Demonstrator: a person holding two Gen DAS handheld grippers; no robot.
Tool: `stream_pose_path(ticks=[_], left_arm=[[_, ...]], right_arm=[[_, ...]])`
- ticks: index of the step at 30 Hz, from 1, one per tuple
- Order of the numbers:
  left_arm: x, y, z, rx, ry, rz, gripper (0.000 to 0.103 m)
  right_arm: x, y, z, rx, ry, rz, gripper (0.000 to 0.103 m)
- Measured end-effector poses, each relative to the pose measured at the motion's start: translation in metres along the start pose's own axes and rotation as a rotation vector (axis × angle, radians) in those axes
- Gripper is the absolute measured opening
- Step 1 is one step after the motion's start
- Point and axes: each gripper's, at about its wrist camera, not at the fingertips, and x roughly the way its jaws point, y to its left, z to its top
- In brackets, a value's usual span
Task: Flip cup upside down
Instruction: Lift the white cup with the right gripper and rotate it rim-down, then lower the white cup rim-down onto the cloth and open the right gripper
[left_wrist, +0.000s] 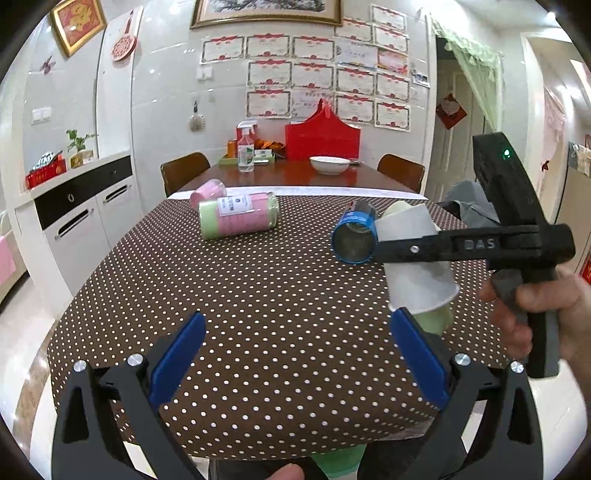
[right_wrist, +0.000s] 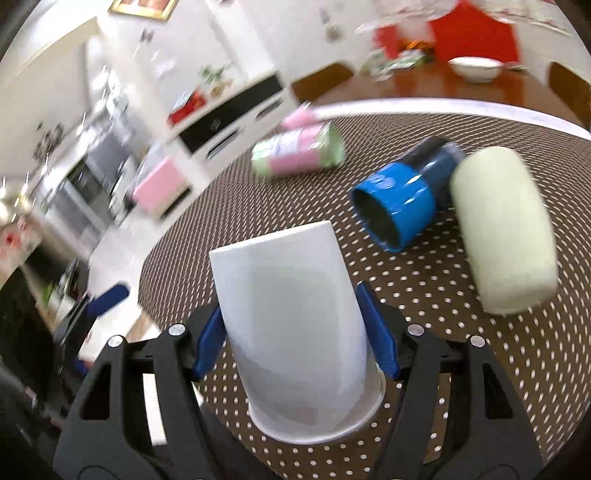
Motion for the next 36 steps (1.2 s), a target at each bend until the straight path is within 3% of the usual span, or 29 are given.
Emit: stream_pose_path(ticks=[2,9,19,30,32,36], left_arm=[[-0.005,-0.005,-0.001,0.011,-0.010,-0.001,0.098],[-0.008,-0.012,-0.005,0.015,-0.004,-0.003,0.098],[-0.014,-0.015,-0.002,0.018,-0.018,-0.003,0.098],[-0.021,-0.028,-0.005,0.039,-0.022,-0.015,0.098],[-0.021,-0.029,-0.005,0.040,-0.022,-0.014,0.098],[-0.023,-0.030,-0.008,0.044,-0.020,-0.012,0.098]], right_arm=[[0.000,0.002,-0.010,0.019,-0.046,-0.019,0.065],[0.007,-0.002,-0.028,0.036,-0.086,-0.051,0.065],[-0.031,0.016,-0.053,-0.029,-0.315,-0.079,0.065],[-0.025,0.019,-0.101,0.001,-0.497,-0.159,0.066],[-0.021,0.018,-0.108,0.014,-0.508,-0.175,0.067],[-0.014,0.020,-0.122,0.021,-0.499,-0.212,0.087]])
